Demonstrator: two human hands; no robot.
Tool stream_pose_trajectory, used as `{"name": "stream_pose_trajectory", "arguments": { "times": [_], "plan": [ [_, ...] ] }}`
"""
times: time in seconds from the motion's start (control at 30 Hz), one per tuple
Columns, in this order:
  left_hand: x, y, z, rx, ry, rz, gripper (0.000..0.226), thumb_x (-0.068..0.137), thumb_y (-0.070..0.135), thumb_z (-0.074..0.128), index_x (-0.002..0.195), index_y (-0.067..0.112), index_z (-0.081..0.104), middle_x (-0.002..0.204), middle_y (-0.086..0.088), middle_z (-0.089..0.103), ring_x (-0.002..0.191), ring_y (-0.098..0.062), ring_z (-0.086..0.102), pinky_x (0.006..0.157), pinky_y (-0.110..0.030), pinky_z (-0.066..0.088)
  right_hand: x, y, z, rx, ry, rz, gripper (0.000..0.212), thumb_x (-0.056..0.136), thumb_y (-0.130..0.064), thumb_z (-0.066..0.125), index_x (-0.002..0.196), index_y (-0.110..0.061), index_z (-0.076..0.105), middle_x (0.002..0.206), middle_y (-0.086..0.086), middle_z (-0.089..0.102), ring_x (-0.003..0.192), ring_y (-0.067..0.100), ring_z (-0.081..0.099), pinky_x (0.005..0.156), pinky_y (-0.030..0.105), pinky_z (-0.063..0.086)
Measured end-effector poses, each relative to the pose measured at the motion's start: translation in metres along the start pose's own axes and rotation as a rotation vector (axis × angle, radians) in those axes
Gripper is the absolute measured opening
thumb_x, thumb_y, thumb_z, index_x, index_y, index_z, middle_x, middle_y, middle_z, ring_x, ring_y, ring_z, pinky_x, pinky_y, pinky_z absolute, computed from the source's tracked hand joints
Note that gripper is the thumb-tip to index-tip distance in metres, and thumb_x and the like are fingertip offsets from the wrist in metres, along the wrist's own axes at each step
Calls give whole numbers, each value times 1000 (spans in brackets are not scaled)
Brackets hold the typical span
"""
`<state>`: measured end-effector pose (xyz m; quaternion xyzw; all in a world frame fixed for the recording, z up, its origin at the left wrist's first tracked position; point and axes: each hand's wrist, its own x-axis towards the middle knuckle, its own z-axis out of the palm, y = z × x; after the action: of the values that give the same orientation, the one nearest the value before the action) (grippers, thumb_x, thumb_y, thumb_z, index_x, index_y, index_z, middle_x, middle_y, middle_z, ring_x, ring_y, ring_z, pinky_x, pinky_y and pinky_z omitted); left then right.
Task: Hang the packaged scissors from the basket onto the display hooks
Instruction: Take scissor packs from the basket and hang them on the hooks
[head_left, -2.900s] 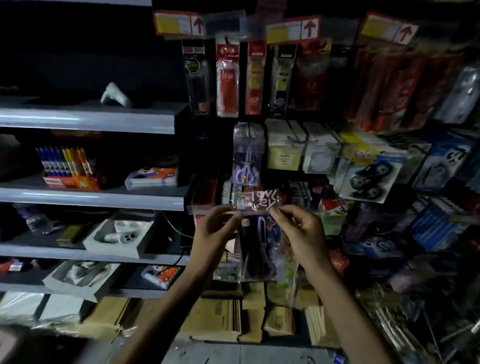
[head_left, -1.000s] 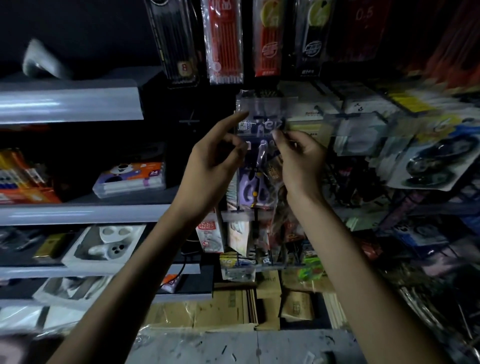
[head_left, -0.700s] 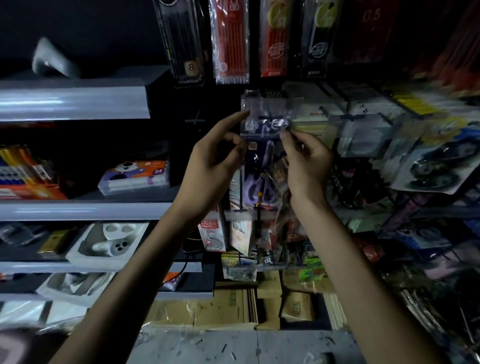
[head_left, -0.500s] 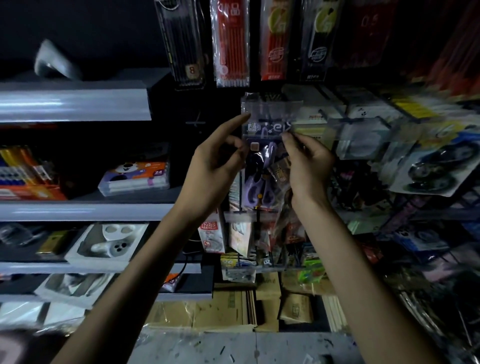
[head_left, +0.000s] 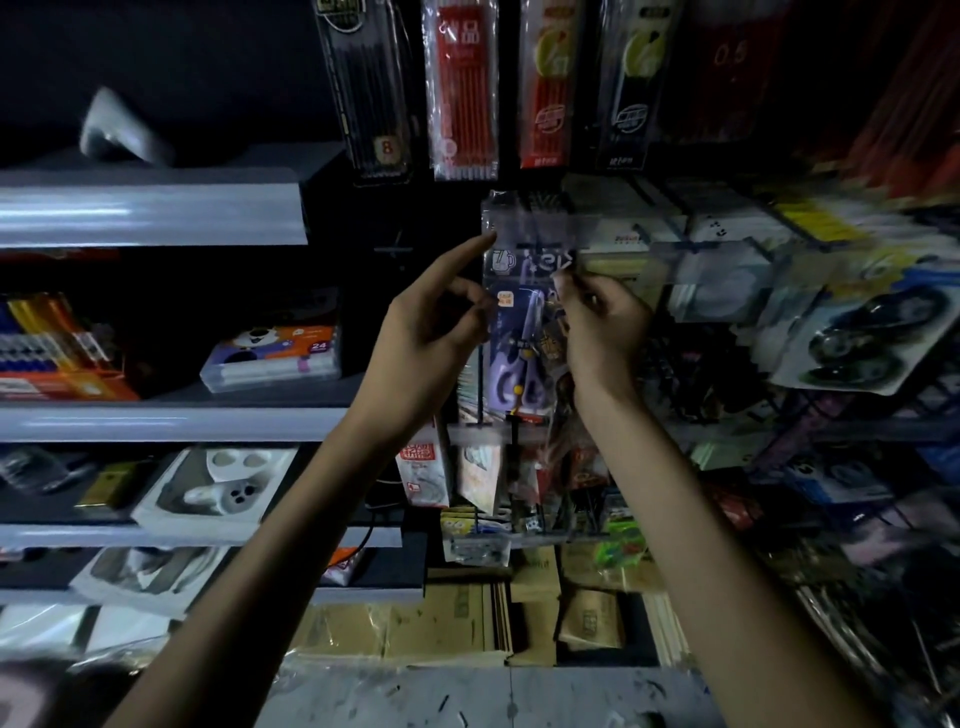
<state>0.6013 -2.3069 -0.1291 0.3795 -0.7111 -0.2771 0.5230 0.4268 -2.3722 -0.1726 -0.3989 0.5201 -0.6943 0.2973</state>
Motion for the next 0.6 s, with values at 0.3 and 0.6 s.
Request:
{"name": "stream_pose_trajectory", "arguments": {
  "times": [0.3, 0.6],
  "plan": [
    [-1, -6, 6, -22, 35, -8, 48, 104, 2, 58, 149, 16, 54, 98, -14, 68, 85, -8, 64, 81, -20, 51, 6, 5, 0, -28, -6, 38, 23, 86, -38, 78, 91, -16, 79, 79, -9, 76, 71, 3, 68, 66, 24, 50],
    [-13, -37, 13, 37, 158, -138, 27, 102, 6, 61, 126, 15, 70, 90, 5, 70, 81, -5, 66, 73, -18, 50, 5, 4, -6, 31, -71, 121, 17, 88, -36, 79, 82, -23, 73, 62, -13, 62, 55, 5, 55, 53, 22, 43]
  ]
}}
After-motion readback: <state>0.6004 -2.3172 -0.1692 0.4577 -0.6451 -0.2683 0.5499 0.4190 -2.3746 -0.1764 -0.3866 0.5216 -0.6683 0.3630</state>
